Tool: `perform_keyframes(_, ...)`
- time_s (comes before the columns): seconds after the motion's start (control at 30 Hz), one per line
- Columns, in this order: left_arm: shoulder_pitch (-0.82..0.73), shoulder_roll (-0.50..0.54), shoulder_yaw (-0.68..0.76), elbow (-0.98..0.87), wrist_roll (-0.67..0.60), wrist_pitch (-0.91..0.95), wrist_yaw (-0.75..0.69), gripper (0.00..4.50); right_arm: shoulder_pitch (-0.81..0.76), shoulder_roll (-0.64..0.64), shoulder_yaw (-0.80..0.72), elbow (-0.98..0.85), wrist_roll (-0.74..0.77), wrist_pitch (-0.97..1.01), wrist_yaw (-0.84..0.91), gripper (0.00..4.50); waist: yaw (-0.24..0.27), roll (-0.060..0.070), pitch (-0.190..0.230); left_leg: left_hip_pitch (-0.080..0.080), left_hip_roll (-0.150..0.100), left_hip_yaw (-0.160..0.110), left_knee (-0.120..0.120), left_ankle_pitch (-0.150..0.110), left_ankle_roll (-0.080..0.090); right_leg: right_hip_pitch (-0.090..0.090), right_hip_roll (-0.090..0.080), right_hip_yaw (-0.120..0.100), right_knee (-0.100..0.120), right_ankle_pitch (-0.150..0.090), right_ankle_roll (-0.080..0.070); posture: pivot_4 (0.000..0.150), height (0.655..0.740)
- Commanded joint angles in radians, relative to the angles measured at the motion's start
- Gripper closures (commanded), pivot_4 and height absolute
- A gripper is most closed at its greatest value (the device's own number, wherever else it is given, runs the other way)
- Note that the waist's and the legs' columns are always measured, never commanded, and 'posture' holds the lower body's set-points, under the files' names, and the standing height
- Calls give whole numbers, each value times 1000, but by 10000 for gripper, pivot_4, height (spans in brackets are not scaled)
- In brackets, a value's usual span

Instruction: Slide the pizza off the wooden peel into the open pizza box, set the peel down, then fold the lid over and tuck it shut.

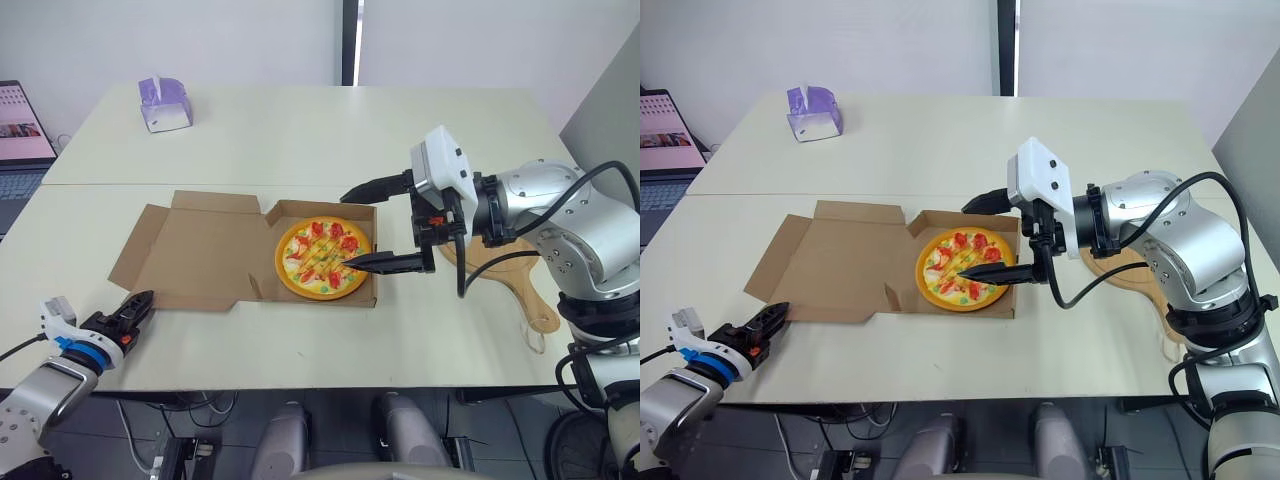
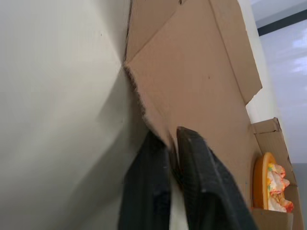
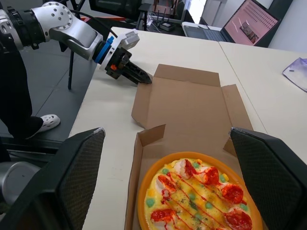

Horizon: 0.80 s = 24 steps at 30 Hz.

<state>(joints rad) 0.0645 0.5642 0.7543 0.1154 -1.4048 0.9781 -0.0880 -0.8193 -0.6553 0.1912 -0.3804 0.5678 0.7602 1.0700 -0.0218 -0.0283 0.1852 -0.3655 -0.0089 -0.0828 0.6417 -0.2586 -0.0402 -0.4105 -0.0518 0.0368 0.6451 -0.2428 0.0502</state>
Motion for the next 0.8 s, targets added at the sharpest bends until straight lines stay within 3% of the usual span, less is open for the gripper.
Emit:
perform_keyframes(0.03,9,-7,-3,-12,-2,18,11,44890,-12,-2,-10,-32,-3,-14,-7,0,-1,0,0,0,0,0,0,0,0,0,0,0,0,0,0,1500,7400)
perform_keyframes(0.33,-9,19,11,-114,-18,-9,20,44890,7,-8,-9,-9,-37,-45,-9,0,-1,-1,1,0,0,0,0,0,-1,0,0,-1,-1,0,0,1500,7400)
perform_keyframes(0.57,-149,96,-25,-172,-16,-6,40,44890,19,-10,-9,36,-82,-90,-2,0,1,-3,2,-1,0,-1,0,-1,-1,-1,0,-2,-1,0,0,1500,7400)
perform_keyframes(0.73,-288,171,-131,-197,71,-8,-5,44890,26,-17,-12,73,-113,-125,1,0,-3,-4,2,-2,0,-1,-1,-1,-2,-1,1,-2,-1,1,1,1500,7400)
perform_keyframes(0.8,-334,199,-201,-217,169,-52,-57,44890,30,-21,-12,95,-134,-147,0,0,-4,-4,3,-2,-1,0,-1,-1,-2,-1,2,-2,-1,2,-1,1500,7400)
